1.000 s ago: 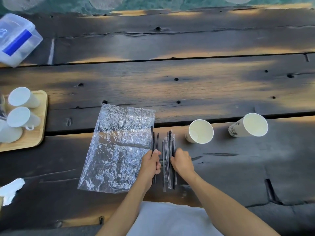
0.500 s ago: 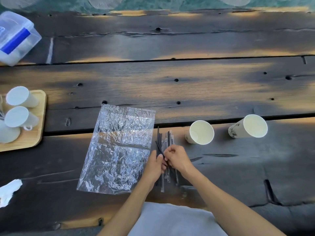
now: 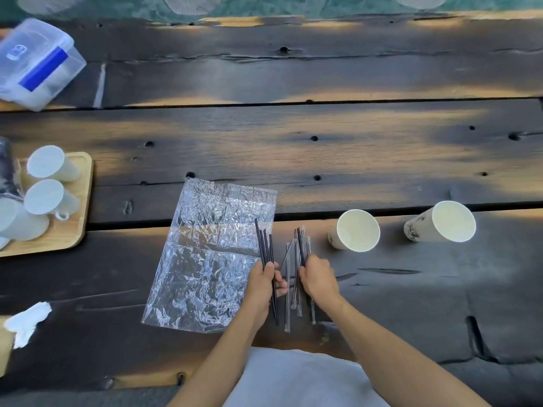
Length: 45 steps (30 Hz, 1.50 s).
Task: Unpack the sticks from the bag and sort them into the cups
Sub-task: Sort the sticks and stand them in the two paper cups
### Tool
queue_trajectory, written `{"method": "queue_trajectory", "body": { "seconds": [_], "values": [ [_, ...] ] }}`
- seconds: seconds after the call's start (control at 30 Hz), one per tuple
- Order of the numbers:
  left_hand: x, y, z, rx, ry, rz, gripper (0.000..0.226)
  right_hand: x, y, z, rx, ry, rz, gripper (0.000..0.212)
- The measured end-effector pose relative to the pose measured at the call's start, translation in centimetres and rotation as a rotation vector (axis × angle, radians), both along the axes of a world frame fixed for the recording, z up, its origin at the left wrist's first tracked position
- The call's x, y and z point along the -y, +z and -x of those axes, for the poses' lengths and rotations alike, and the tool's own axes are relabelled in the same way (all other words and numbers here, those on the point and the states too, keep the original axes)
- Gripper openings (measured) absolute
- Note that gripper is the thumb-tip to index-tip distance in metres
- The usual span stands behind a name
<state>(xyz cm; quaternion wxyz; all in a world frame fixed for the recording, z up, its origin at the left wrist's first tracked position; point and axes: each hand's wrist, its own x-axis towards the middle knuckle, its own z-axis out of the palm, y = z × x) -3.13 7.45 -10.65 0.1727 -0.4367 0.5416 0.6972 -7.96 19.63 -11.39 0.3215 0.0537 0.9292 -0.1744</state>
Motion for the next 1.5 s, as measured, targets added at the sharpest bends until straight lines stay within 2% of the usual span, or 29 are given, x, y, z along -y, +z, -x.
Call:
{"method": "queue_trajectory", "body": {
  "seconds": [0.13, 0.23, 0.33, 0.4, 0.53, 0.6, 0.63, 0.7, 0.8, 0.9, 0.97, 1.03, 1.1, 1.17, 1.3, 1.4, 1.5],
  "values": [
    [0.3, -0.4, -0.1, 0.003, 0.000, 0.006, 0.021, 0.4, 0.7, 0.4, 0.047, -0.074, 0.050, 0.016],
    [0.2, -0.2, 0.1, -0.012, 0.011, -0.011, 0.020, 0.8, 1.4, 0.5, 0.108, -0.165, 0.286, 0.017],
    [-0.2, -0.5, 0.2, 0.013, -0.056, -0.019, 0.027, 1.0, 2.8, -0.1, 0.199, -0.105, 0.477, 0.020],
    [-0.4, -1.3, 0.1, 0.032, -0.151, -0.002, 0.046, 1.0, 3.3, -0.7, 0.172, -0.027, 0.487, 0.019],
    [-1.3, 0.9, -0.2, -0.049, -0.375, 0.123, 0.029, 0.2, 3.6, -1.1, 0.045, 0.150, 0.354, 0.013],
    [-1.4, 1.5, -0.3, -0.082, -0.423, 0.136, 0.033, -0.2, 3.9, -1.1, 0.040, 0.110, 0.345, 0.011],
    [-1.3, 1.5, -0.4, -0.086, -0.406, 0.116, 0.033, -0.5, 3.9, -1.2, 0.040, 0.025, 0.369, 0.011],
    [-1.0, 1.8, -0.5, -0.076, -0.306, -0.052, 0.034, -1.5, 4.3, -1.2, 0.059, -0.207, 0.500, 0.013],
    [-0.5, 2.8, -1.1, -0.127, -0.243, -0.384, 0.033, -3.2, 5.1, -1.2, 0.287, -0.390, 0.960, 0.022],
    [-0.9, 3.7, -1.6, -0.168, -0.367, -0.530, 0.036, -4.0, 6.0, -1.0, 0.400, -0.504, 1.290, 0.029],
    [-1.2, 4.6, -1.6, -0.192, -0.422, -0.599, 0.036, -4.3, 6.5, -0.9, 0.405, -0.522, 1.413, 0.032],
    [-1.4, 5.3, -1.4, -0.212, -0.455, -0.622, 0.036, -4.9, 7.2, -0.7, 0.383, -0.496, 1.503, 0.026],
    [-1.7, 5.7, -1.2, -0.237, -0.499, -0.575, 0.038, -5.5, 8.3, -0.7, 0.332, -0.477, 1.549, 0.013],
    [-1.8, 5.5, -1.0, -0.267, -0.528, -0.461, 0.041, -6.2, 9.4, -0.4, 0.221, -0.557, 1.573, 0.002],
    [-1.3, 4.3, -1.2, -0.246, -0.392, -0.331, 0.042, -9.3, 11.5, 1.7, -0.194, -0.801, 1.624, 0.020],
    [-0.5, 2.9, -1.5, -0.171, -0.276, -0.221, 0.038, -11.9, 13.3, 3.6, -0.482, -0.809, 1.585, 0.026],
    [-0.4, 2.4, -1.4, -0.120, -0.205, -0.189, 0.033, -12.7, 13.6, 5.0, -0.643, -0.799, 1.422, 0.026]
  ]
}}
